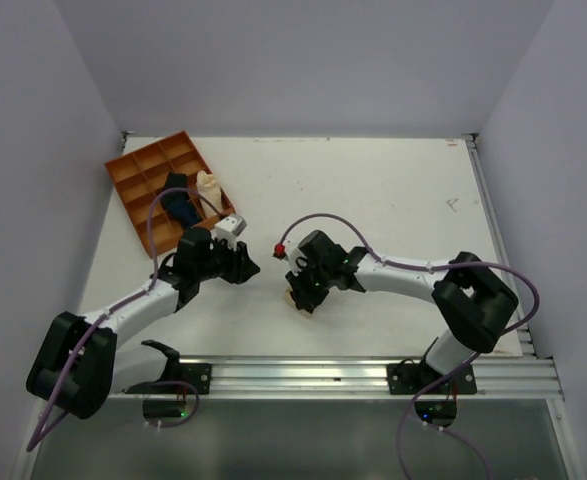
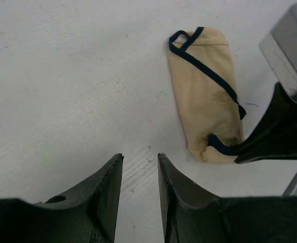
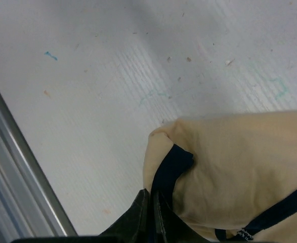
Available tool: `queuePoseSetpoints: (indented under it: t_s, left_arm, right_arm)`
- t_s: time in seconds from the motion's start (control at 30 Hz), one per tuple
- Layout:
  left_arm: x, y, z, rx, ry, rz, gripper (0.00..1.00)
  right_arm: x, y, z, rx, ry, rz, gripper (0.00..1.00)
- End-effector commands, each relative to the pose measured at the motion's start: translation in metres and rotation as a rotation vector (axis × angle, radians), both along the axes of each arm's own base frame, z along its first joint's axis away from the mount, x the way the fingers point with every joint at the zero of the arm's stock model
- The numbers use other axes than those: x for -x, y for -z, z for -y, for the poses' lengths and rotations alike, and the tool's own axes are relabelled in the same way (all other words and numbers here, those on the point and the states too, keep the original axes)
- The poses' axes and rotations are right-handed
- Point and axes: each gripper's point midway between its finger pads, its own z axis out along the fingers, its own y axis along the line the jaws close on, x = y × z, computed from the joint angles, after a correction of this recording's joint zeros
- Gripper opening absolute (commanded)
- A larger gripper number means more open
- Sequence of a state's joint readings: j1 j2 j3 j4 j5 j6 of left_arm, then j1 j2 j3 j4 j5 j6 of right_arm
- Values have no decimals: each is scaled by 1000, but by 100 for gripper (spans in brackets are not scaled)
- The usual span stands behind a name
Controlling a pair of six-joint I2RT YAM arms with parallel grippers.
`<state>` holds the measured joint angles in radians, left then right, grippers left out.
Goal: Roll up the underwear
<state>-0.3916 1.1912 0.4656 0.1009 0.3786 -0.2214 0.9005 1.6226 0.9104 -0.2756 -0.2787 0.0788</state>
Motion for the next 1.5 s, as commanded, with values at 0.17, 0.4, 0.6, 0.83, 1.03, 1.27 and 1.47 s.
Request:
queuePoseSetpoints:
  t_s: [0.17,0.4,0.6,0.83,1.03,1.27,1.47]
  left_arm:
    - [30,-47,50,283,354,208,34]
    - [38,-54,59,224,460,330,37]
    - [45,-40,71,175,589,321,38]
    - [62,-69,91,127,817,526,40]
    - [70,-67,100,124,968,614,41]
    - [64,-28,104,35,1111,583,42]
    - [51,-2,105,-30,1178,558,42]
  right_arm:
    - [18,-4,-8,-184,-46,-279,0]
    - [18,4,-9,-219,-32,-369,0]
    - [16,4,-8,-248,-14,-441,0]
    - [10,11,-3,-278,28,-505,0]
    - [9,8,-4,-321,51,-510,0]
    - [2,5,1,-328,87,-515,0]
    - [-3,10,-5,-376,92,-566,0]
